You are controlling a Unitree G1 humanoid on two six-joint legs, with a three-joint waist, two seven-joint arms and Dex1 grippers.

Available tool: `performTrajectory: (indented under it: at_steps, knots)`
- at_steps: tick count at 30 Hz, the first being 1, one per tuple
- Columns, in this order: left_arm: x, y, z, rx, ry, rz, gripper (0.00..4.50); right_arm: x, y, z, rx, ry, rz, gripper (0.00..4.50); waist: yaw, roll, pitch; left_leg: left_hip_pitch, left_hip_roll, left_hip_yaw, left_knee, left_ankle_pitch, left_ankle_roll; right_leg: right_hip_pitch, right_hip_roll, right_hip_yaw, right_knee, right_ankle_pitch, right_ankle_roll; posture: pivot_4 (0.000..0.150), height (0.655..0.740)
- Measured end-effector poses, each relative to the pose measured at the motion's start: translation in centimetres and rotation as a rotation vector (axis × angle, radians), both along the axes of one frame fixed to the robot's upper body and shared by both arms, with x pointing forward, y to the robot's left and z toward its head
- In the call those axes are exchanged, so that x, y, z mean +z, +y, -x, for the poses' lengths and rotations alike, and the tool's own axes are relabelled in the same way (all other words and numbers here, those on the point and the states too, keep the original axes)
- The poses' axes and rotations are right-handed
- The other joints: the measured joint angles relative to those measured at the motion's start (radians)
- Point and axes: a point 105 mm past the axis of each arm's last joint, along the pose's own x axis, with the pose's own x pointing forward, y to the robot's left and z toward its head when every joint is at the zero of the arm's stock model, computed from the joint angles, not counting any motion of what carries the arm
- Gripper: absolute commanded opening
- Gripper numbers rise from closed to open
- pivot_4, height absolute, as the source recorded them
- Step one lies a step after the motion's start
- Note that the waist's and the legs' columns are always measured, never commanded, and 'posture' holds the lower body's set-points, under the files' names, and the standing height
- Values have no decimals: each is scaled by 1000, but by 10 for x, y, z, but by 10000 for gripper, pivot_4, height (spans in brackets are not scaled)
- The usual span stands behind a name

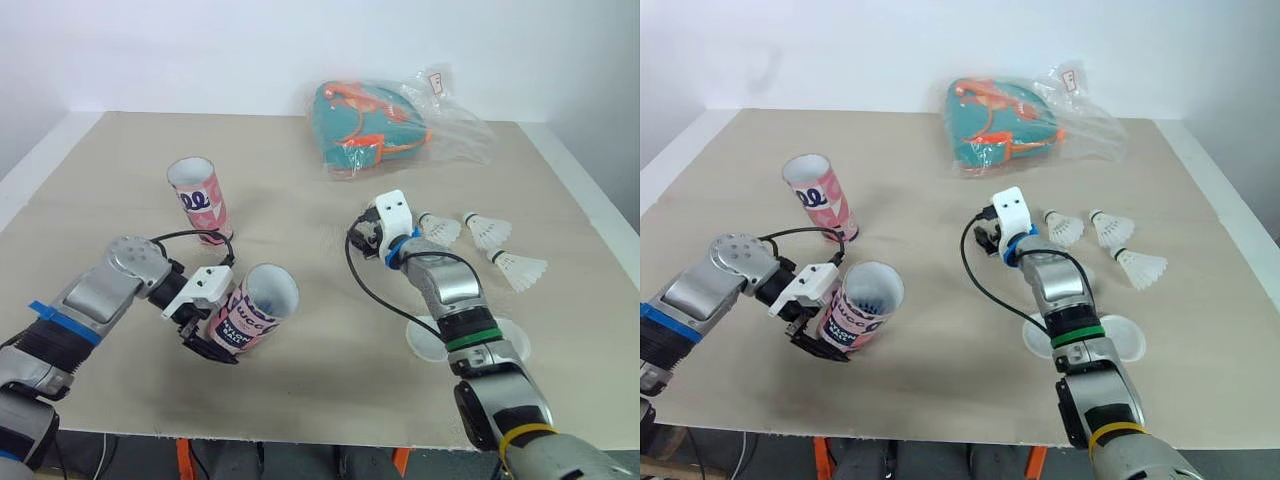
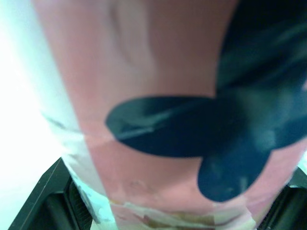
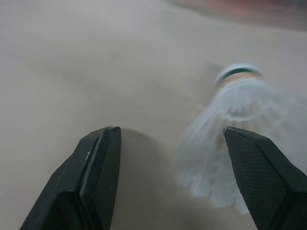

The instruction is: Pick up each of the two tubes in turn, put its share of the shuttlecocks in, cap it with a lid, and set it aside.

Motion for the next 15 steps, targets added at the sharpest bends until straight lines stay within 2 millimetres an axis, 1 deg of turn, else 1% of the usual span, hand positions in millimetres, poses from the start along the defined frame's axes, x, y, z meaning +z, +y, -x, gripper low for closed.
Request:
performTrajectory:
  at_steps: [1,4,8,9,15]
  knots:
    - [0,0,0,0,1,1,36560,0,-1,-1,-7,-4,1,34665,0,0,0,0,0,0,0,0,0,0,0,0,0,0,0,1500,7400]
    - [0,0,1,7,7,3,36560,0,-1,-2,-18,-14,7,24884,-1,0,0,0,0,0,-1,0,0,0,0,0,0,0,0,1500,7400]
    - [0,0,2,10,3,6,36560,0,2,-2,-7,-21,4,4557,-1,0,0,0,0,0,-1,0,0,0,0,0,0,0,0,1500,7400]
    - [0,0,2,11,2,7,36560,1,3,-2,-1,-24,2,711,-1,0,0,0,0,0,-1,0,0,0,0,0,0,0,0,1500,7400]
    - [-1,0,2,13,2,13,36560,17,12,6,66,-64,-39,711,0,0,0,0,0,0,-1,0,0,0,0,0,0,0,0,1500,7400]
